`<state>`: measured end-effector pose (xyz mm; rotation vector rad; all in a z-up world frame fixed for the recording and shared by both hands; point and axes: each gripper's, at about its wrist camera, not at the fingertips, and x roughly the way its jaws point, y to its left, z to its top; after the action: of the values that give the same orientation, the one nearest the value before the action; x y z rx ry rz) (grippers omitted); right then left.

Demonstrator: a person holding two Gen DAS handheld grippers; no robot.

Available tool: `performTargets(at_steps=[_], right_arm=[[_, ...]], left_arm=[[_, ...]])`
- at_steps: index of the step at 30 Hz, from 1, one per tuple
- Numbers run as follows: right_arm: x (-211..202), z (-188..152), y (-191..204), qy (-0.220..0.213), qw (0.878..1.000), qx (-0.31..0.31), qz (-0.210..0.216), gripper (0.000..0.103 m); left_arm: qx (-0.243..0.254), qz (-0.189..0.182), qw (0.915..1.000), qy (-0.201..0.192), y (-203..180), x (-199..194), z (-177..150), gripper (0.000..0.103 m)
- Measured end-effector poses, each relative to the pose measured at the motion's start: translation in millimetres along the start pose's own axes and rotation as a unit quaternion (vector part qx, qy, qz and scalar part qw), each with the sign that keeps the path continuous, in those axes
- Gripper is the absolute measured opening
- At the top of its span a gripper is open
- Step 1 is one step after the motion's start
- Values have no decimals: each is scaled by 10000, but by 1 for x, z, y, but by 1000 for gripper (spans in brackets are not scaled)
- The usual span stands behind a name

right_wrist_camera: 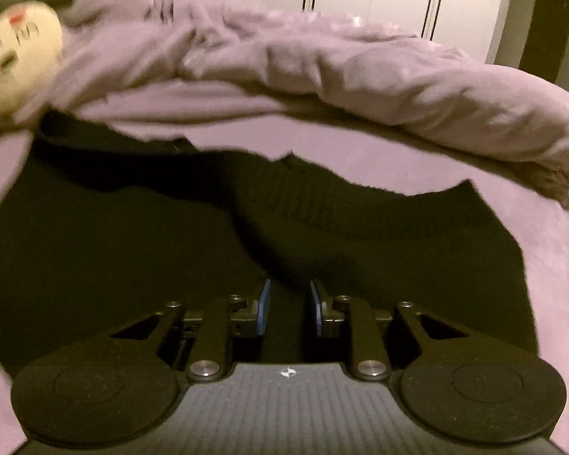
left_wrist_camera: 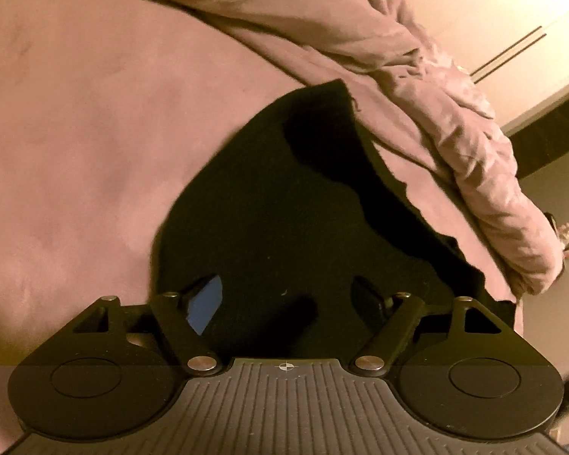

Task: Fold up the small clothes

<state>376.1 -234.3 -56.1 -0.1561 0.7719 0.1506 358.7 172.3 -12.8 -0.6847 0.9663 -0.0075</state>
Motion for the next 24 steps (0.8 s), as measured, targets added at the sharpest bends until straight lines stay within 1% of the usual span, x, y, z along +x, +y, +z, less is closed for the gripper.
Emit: performTargets(at_steps=[1,4,6,8,9,12,15,19,20,23,24], right_arm=[[12,4,-4,0,9999,104,-109,18],[34,18,-15,-94,9982,422,-408,19],[48,22,-24,-34,9961,556,-684,19],[56,20,-36,-14,9946,776,-685,19],[54,21,-38,-11,9939,886,-655,19],[32,20,-34,-112,9934,988,-573,19],[-6,-6,-30,-267,9936,993,-464,19],[-36,-45,-34,-139,9920,1074,-652,20],[-43,-53,-37,-120,9907,1182,-669,20],[-58,-70,-48,-113,9842,1614,-725,20],[-62,-73,-50,-140,9820,1745,-708,20]], left_arm=[[7,-15,10000,7,0,0,2,81],[61,-64,10000,42,-1,0,4,82],[186,-53,9998,78,-3,1,2,83],[360,-35,9993,117,-10,3,0,83],[421,-54,9990,125,-14,4,-1,83],[615,-269,9975,205,-31,13,-1,83],[896,-414,9947,278,-52,32,1,86],[1192,-283,9919,330,-76,73,10,86],[1187,-226,9921,338,-82,82,16,86],[1406,-329,9890,308,-100,102,31,85],[1464,-256,9886,258,-103,108,34,83]])
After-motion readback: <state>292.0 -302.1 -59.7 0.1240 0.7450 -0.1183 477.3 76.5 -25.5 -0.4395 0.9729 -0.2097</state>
